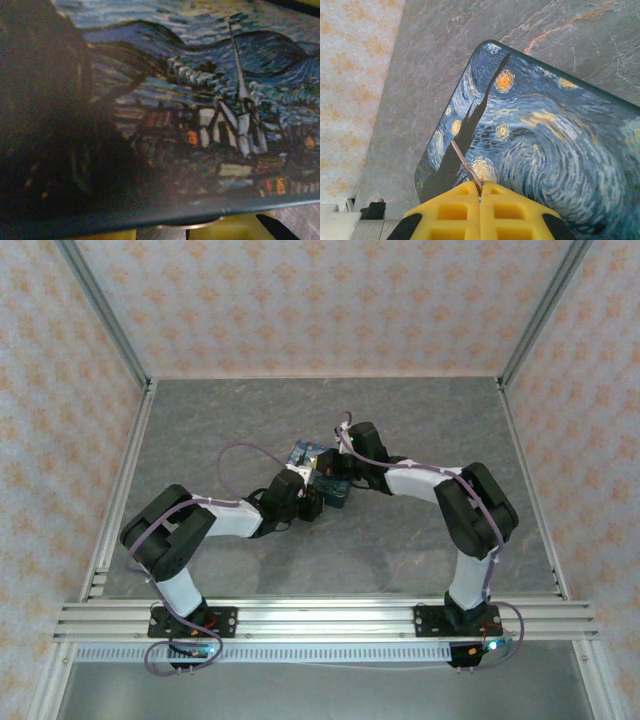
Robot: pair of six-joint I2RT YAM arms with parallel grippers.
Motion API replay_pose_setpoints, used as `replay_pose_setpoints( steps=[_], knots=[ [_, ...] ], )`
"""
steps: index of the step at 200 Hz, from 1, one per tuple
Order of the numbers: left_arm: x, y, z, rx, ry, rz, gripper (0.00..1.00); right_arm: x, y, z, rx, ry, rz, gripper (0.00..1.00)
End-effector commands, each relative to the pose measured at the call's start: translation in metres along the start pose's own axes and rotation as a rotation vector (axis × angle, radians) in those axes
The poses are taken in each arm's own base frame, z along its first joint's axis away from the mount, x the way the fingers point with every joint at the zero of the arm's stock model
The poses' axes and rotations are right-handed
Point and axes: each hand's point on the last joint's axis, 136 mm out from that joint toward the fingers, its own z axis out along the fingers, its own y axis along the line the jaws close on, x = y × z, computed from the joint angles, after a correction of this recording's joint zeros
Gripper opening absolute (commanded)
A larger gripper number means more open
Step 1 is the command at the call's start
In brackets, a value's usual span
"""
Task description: Unlock a padlock with a key
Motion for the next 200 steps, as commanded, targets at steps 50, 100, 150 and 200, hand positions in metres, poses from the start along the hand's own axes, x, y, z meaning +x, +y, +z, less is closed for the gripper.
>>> replay_pose_setpoints(
  steps=[50,100,150,200],
  knots=[
    [-0.017,-0.015,-0.016,0.039,-0.021,-0.087,0.29,0.003,0.016,-0.039,0.032,-0.042,-0.039,0.0],
    [-0.022,-0.023,-0.027,0.06,0.001,-0.142,0.29,0.013,0.012,-0.077,0.076,-0.117,-0.104,0.0],
    [-0.031,-0.036,-0.031,0.082,0.041,-0.186,0.27,0.044,0.004,-0.103,0.087,-0.148,-0.149,0.0],
    [-0.04,-0.04,-0.034,0.082,0.05,-0.254,0.26,0.068,-0.014,-0.114,0.098,-0.169,-0.168,0.0]
  ],
)
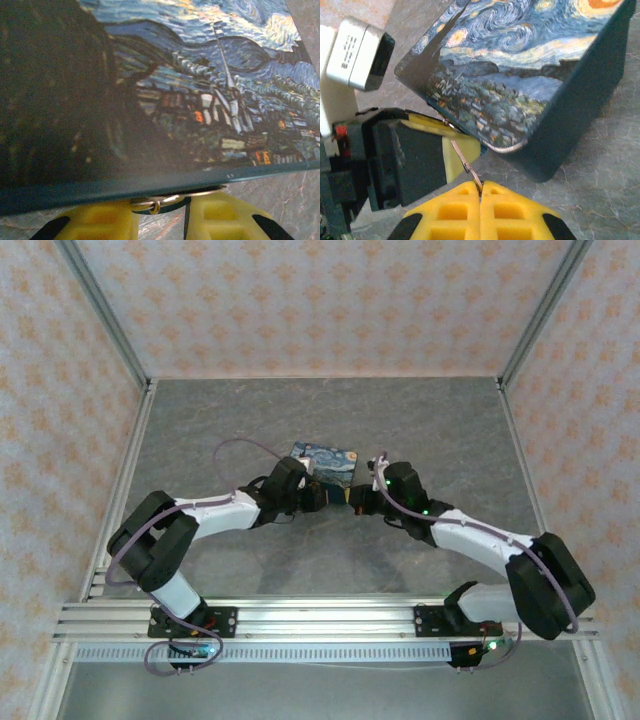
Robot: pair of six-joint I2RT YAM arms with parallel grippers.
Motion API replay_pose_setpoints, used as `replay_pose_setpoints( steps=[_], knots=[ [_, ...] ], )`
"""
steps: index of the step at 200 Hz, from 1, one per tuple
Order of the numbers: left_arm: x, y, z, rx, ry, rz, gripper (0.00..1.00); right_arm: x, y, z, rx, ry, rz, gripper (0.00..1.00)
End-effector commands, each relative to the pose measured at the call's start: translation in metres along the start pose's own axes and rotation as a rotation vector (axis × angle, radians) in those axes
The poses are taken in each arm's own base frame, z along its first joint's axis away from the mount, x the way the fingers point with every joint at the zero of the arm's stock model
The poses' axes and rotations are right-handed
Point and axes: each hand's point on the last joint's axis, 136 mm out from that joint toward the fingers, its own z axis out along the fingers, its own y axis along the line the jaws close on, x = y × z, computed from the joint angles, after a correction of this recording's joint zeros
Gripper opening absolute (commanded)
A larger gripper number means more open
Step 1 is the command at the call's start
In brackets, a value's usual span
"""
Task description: Unlock a padlock with a key
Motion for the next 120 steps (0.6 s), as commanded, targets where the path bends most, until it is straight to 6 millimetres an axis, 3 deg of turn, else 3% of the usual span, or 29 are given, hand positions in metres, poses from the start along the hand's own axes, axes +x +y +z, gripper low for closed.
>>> replay_pose_setpoints(
  steps=[1,64,120],
  knots=[
    [-0.019,-0.018,-0.013,0.043,-0.03,-0.047,0.26,-0.001,-0.002,-0.004,-0.002,-0.058,-0.044,0.0],
    [-0.026,-0.023,-0.013,0.051,-0.024,-0.124,0.26,0.03,-0.01,0.008,-0.064,-0.04,-0.089,0.0],
    [-0.031,-0.029,-0.012,0.07,-0.031,-0.169,0.24,0.034,-0.013,0.02,-0.074,-0.038,-0.186,0.0]
  ],
)
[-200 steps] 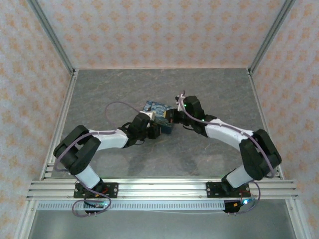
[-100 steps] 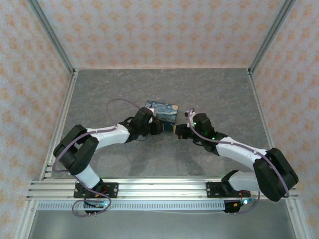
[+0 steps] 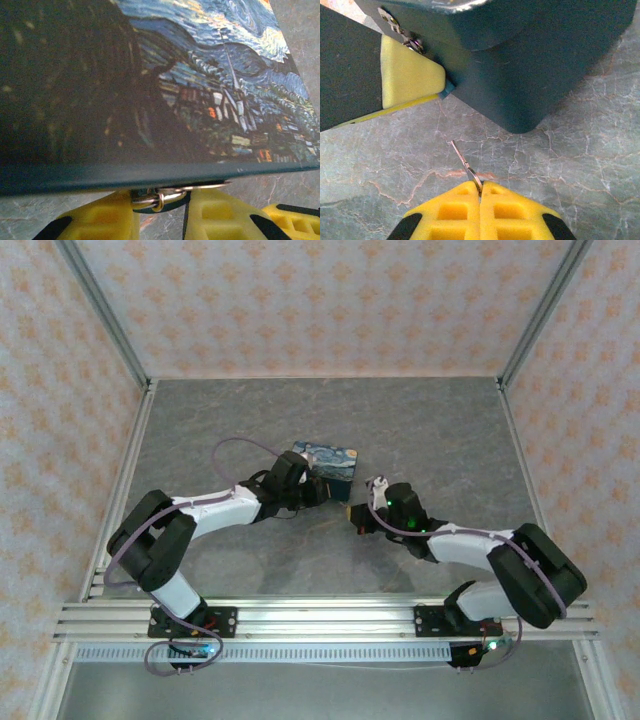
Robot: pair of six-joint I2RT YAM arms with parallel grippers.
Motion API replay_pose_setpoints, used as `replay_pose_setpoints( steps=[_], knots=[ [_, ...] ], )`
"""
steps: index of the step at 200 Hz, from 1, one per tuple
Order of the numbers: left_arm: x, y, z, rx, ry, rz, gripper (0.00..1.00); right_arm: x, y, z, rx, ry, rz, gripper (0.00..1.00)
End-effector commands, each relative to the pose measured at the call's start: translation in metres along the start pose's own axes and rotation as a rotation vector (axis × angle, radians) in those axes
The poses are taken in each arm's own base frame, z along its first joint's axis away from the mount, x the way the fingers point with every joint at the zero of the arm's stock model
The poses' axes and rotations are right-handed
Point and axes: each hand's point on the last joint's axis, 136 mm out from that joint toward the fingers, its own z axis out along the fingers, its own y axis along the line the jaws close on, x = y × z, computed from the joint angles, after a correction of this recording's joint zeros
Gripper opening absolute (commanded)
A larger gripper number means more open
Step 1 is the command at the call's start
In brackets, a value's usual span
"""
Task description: Unlock a padlock with a key
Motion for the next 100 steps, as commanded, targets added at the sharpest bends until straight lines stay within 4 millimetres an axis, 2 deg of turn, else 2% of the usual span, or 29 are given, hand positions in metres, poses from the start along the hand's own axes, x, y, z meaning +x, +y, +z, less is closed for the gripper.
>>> replay_pose_setpoints(
  steps=[1,100],
  knots=[
    [-0.019,-0.022,-0.009,0.061,-0.042,-0.029,0.24,-0.01,0.008,0.005,-0.043,-0.053,-0.087,0.0],
    [-0.019,-0.024,-0.009,0.072,-0.038,-0.074,0.24,-0.007,0.008,0.018,-0.084,-0.06,-0.137,0.0]
  ],
)
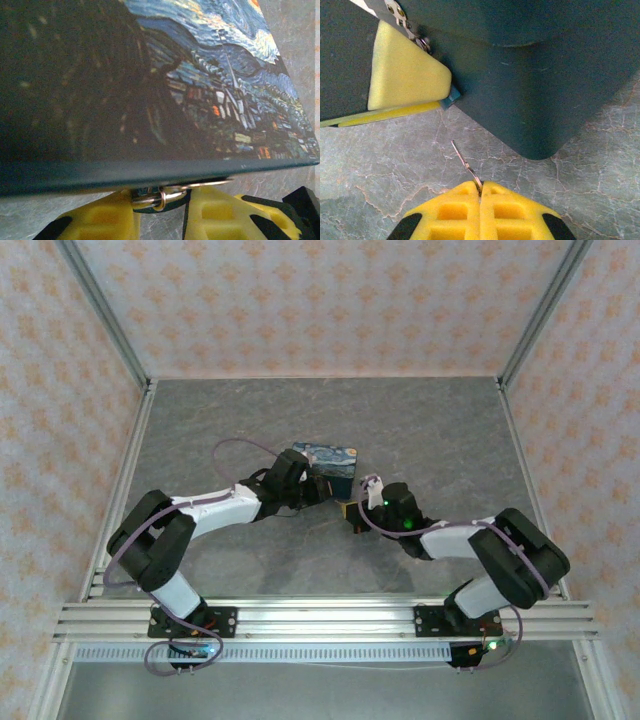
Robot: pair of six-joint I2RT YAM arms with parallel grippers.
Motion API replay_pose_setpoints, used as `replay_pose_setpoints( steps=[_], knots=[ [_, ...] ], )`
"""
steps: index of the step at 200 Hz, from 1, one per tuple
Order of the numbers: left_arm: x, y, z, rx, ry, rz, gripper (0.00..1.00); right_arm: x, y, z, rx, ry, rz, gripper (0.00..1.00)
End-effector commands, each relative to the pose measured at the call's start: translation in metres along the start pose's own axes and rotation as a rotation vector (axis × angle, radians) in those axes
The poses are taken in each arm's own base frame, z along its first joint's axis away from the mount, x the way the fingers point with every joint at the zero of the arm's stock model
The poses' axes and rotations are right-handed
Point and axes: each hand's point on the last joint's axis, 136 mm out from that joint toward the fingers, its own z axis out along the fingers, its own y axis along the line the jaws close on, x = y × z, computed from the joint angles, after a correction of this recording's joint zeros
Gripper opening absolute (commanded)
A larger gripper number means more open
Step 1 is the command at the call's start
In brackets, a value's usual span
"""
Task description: Unlock a padlock with a key
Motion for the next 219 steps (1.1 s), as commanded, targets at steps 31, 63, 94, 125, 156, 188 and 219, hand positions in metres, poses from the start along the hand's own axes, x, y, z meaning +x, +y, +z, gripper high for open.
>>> replay_pose_setpoints(
  steps=[31,63,94,125,156,188,219],
  knots=[
    [-0.017,-0.02,-0.008,0.056,-0.045,-0.013,0.24,-0.005,0.007,0.005,-0.044,-0.032,-0.053,0.0],
    [-0.017,-0.021,-0.008,0.06,-0.043,-0.025,0.24,-0.007,0.007,0.006,-0.048,-0.041,-0.053,0.0],
    [-0.017,-0.023,-0.009,0.065,-0.041,-0.033,0.24,-0.009,0.008,0.008,-0.052,-0.05,-0.053,0.0],
    [-0.017,-0.023,-0.009,0.065,-0.039,-0.043,0.24,-0.012,0.008,0.009,-0.054,-0.063,-0.053,0.0],
    [-0.018,-0.025,-0.009,0.07,-0.04,-0.052,0.24,-0.017,0.008,0.011,-0.053,-0.077,-0.051,0.0],
    [-0.018,-0.026,-0.009,0.073,-0.036,-0.062,0.24,-0.021,0.008,0.013,-0.053,-0.09,-0.051,0.0],
    [-0.018,-0.026,-0.009,0.067,-0.033,-0.064,0.24,-0.026,0.009,0.014,-0.054,-0.108,-0.048,0.0]
  ],
)
